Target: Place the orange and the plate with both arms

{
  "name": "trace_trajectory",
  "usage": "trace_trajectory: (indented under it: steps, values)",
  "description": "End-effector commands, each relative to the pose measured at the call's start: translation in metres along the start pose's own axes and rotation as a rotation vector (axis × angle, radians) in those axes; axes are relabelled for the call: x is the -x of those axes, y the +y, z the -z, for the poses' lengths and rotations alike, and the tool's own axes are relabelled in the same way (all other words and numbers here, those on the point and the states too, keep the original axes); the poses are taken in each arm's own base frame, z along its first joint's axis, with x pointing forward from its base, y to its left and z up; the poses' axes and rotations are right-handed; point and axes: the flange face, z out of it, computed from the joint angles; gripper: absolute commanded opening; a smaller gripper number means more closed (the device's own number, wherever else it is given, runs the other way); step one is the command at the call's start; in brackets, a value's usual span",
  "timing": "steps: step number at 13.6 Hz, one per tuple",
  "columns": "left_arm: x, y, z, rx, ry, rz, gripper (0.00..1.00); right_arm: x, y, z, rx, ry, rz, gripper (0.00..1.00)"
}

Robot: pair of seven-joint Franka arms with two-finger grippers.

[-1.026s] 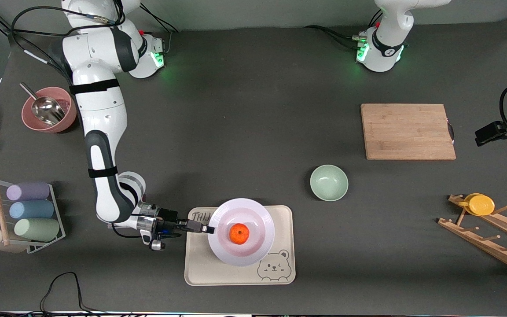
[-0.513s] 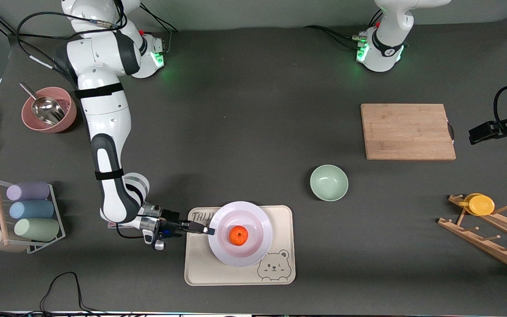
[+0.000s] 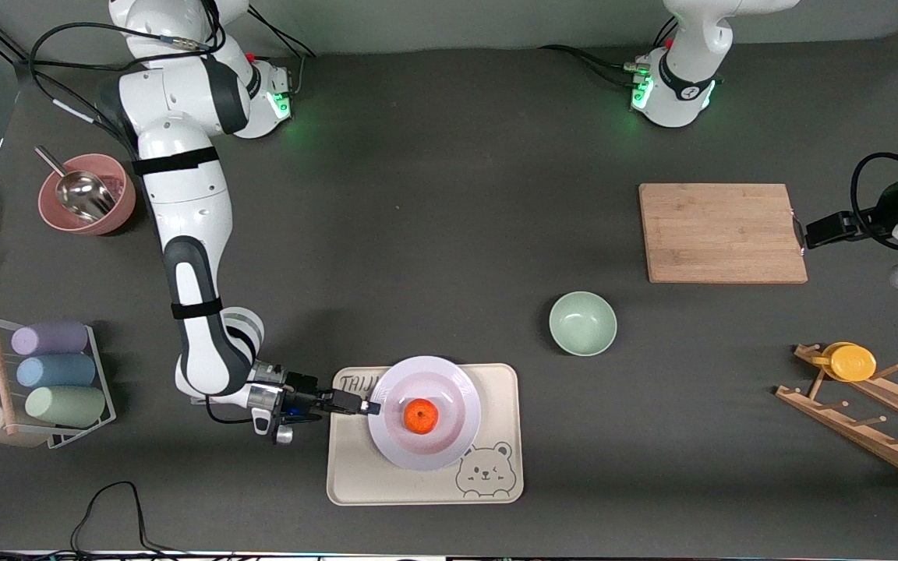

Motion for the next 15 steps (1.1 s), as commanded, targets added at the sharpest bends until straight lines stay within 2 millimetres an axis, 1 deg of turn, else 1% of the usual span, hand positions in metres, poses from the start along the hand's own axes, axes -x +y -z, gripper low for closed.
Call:
trace_trajectory:
  steps: [1,2,3,4,5,6,7,8,9,10,11,12,13,14,15]
  values:
    - [0.025,0.0,0.027,0.001,0.014,-0.005,1.0,-0.01,-0.005,0.006,0.072,-0.027,-0.015,0.45]
    - [0.027,-0.001,0.034,-0.001,0.028,-0.009,1.0,-0.014,-0.011,0.011,0.114,-0.053,-0.026,0.45]
    - [0.032,-0.006,0.044,0.002,0.049,-0.007,1.0,-0.02,-0.017,0.02,0.152,-0.062,-0.044,0.48]
    - [0.033,-0.007,0.046,0.002,0.054,-0.008,1.0,-0.028,-0.028,0.029,0.194,-0.079,-0.038,0.55]
    - [0.028,-0.004,0.038,-0.001,0.042,-0.013,1.0,-0.031,-0.039,0.036,0.255,-0.109,-0.015,0.6]
    - [0.021,-0.004,0.031,-0.002,0.03,-0.012,1.0,-0.035,-0.053,0.045,0.312,-0.136,0.022,0.83]
    - [0.02,-0.008,0.031,0.0,0.031,-0.007,1.0,-0.038,-0.07,0.054,0.378,-0.17,0.085,1.0]
    - [0.022,-0.01,0.032,-0.001,0.032,-0.002,1.0,-0.041,-0.091,0.064,0.439,-0.205,0.148,1.0]
    - [0.025,-0.008,0.039,-0.001,0.057,0.002,1.0,-0.044,-0.11,0.076,0.511,-0.242,0.212,1.0]
    - [0.024,-0.006,0.04,-0.004,0.063,-0.005,1.0,-0.048,-0.135,0.098,0.583,-0.271,0.27,1.0]
    - [0.024,-0.008,0.037,-0.004,0.063,-0.004,1.0,-0.048,-0.158,0.116,0.643,-0.307,0.293,1.0]
    - [0.022,-0.007,0.038,-0.015,0.069,-0.017,1.0,-0.048,-0.179,0.14,0.696,-0.327,0.281,1.0]
    - [0.022,-0.008,0.04,-0.043,0.072,-0.031,1.0,-0.047,-0.201,0.159,0.752,-0.327,0.249,1.0]
    - [0.022,-0.008,0.04,-0.056,0.075,-0.047,1.0,-0.046,-0.217,0.184,0.804,-0.322,0.198,1.0]
    - [0.022,-0.007,0.046,-0.054,0.088,-0.05,1.0,-0.038,-0.237,0.202,0.841,-0.329,0.15,1.0]
